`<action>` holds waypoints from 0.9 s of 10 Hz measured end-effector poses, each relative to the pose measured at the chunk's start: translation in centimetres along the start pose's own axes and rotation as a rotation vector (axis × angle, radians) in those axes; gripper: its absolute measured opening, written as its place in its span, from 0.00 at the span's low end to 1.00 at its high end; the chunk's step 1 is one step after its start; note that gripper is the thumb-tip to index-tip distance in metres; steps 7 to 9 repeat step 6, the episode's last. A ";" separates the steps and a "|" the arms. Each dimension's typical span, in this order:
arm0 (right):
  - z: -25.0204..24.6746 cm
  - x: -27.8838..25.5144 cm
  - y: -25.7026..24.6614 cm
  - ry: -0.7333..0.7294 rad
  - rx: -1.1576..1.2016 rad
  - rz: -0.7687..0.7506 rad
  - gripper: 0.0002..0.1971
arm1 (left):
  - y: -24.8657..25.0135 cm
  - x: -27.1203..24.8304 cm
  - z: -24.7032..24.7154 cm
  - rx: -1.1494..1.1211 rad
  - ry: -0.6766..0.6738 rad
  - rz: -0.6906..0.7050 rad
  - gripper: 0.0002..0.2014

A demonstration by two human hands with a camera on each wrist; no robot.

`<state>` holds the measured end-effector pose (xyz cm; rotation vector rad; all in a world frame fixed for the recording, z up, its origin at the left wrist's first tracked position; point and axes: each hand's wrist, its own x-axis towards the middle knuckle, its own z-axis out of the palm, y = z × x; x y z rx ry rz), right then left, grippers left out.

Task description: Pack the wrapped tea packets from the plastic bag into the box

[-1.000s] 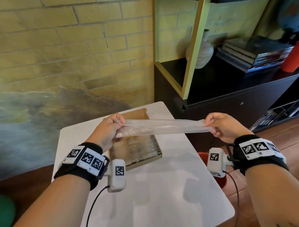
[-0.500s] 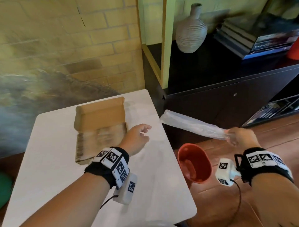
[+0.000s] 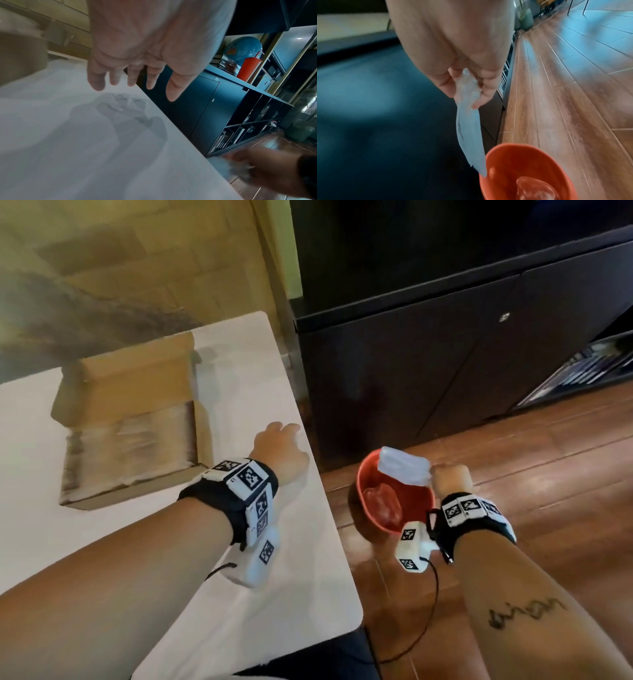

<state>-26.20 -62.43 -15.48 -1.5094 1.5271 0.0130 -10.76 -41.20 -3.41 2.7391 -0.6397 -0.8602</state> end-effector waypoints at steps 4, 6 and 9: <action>6.3 8.2 6.0 -0.118 -0.071 0.080 0.22 | 0.8 3.2 3.1 0.173 0.014 -0.107 0.26; 5.7 7.4 6.4 -0.200 -0.056 0.079 0.20 | 1.0 2.9 3.1 0.157 -0.016 -0.077 0.28; 5.7 7.4 6.4 -0.200 -0.056 0.079 0.20 | 1.0 2.9 3.1 0.157 -0.016 -0.077 0.28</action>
